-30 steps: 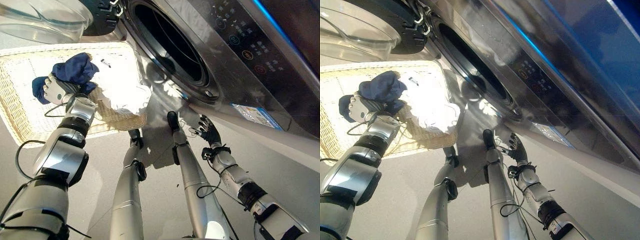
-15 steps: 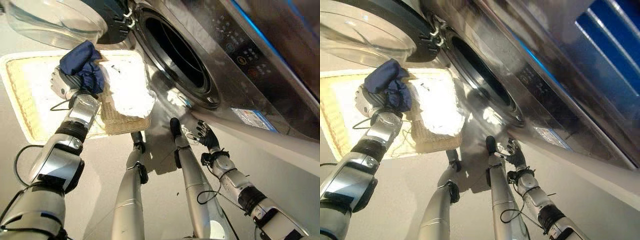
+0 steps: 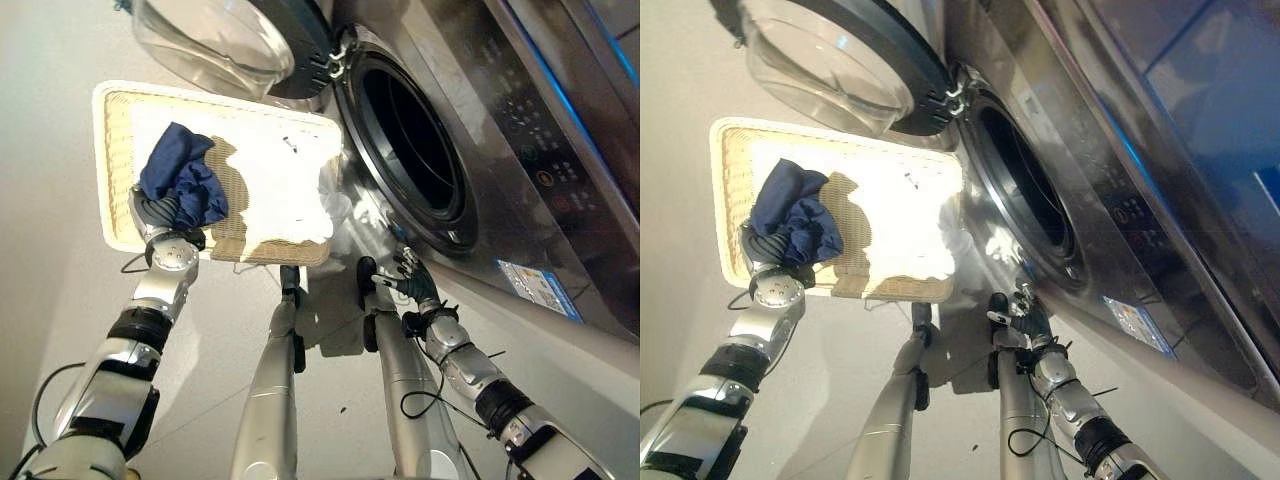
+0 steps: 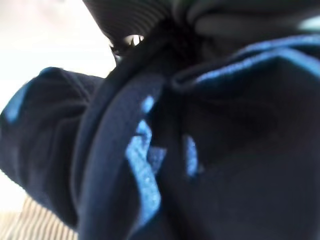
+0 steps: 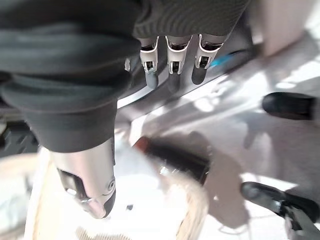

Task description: Put the clothes into the washing machine.

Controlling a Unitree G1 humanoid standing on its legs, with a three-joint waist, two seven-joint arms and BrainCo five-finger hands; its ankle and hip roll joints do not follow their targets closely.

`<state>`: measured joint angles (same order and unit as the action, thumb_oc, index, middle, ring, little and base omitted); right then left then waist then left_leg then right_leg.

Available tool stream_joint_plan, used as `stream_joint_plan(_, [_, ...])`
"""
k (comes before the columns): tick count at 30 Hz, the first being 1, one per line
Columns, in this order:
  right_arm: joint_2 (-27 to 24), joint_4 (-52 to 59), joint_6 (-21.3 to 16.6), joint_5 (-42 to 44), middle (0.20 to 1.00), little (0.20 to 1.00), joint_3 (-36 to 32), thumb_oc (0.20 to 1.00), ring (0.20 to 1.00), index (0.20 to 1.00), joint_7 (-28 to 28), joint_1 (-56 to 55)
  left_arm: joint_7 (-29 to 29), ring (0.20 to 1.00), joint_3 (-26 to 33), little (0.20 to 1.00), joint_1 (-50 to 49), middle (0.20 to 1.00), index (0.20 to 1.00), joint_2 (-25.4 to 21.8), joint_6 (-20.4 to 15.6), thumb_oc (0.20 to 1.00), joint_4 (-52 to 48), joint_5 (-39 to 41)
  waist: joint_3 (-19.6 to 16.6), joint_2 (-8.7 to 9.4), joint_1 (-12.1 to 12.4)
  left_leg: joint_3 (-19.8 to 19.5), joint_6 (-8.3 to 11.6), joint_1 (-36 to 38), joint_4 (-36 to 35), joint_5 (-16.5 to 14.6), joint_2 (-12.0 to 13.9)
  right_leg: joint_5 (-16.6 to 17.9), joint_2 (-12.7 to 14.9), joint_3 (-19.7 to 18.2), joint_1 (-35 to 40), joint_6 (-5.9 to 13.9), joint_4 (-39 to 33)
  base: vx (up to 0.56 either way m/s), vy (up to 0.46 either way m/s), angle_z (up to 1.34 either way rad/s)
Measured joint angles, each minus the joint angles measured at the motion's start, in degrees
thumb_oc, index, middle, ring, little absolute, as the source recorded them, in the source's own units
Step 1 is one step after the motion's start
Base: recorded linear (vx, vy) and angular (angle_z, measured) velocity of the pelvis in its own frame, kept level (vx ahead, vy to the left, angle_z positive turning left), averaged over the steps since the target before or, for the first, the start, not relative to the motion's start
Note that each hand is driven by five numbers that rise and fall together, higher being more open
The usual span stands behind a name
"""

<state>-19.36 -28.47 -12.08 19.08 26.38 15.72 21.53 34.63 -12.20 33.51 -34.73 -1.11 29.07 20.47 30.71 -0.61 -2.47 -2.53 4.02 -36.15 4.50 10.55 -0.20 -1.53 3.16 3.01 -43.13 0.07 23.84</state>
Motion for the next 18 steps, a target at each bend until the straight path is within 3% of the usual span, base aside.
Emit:
stream_joint_plan(1, [0.0,0.6,0.0,-1.5,1.0,1.0,-0.2,1.0,1.0,1.0,-0.3,0.3,-2.4,1.0,-0.1,1.0,-1.1,1.0,1.0,0.0,0.3,1.0,-1.5,0.5,0.0,-0.12,0.2,-0.3,0.07,0.4,-0.4,0.2,0.0,-0.1,0.0,0.1,0.3,-0.08,0.0,-0.06,-0.028,0.09])
stream_joint_plan(5, [-0.2,0.7,0.3,-2.6,1.0,1.0,-1.0,1.0,1.0,1.0,-1.3,2.6,-8.0,1.0,-0.2,1.0,-2.3,1.0,1.0,0.0,2.9,1.0,-1.8,0.6,0.0,-0.74,0.5,-0.8,0.21,0.8,-0.8,0.6,0.1,-0.2,0.1,0.9,0.8,-0.23,0.1,-0.03,0.005,0.08])
stream_joint_plan(9, [-0.6,0.7,1.9,-2.6,1.0,1.0,-0.9,1.0,1.0,1.0,-2.0,4.0,-8.5,1.0,-1.6,1.0,-2.3,1.0,1.0,0.0,4.1,1.0,-0.2,1.5,0.0,-0.84,0.3,-0.8,0.18,1.8,-1.2,0.7,0.1,-0.2,0.2,0.9,1.6,-0.27,0.0,-0.01,0.027,0.0])
stream_joint_plan(12, [-1.2,0.7,2.6,-2.6,1.0,1.0,-0.7,1.0,1.0,1.0,-2.2,3.9,-7.2,1.0,-2.5,1.0,-0.7,1.0,1.0,0.0,4.0,1.0,2.0,3.7,0.0,-0.89,0.2,-0.7,0.16,2.1,-1.4,0.7,0.1,-0.3,0.2,0.9,1.9,-0.21,-0.1,0.0,0.013,0.0])
stream_joint_plan(18, [-2.0,0.2,3.8,-2.6,1.0,1.0,1.5,1.0,1.0,1.0,-2.1,3.5,2.7,1.0,-2.6,1.0,6.3,1.0,1.0,1.9,0.4,1.0,7.5,8.0,0.0,-0.88,-1.1,-0.5,0.25,1.7,-1.4,0.6,0.3,-0.3,0.0,0.8,1.4,-0.3,-0.1,0.0,0.0,0.0])
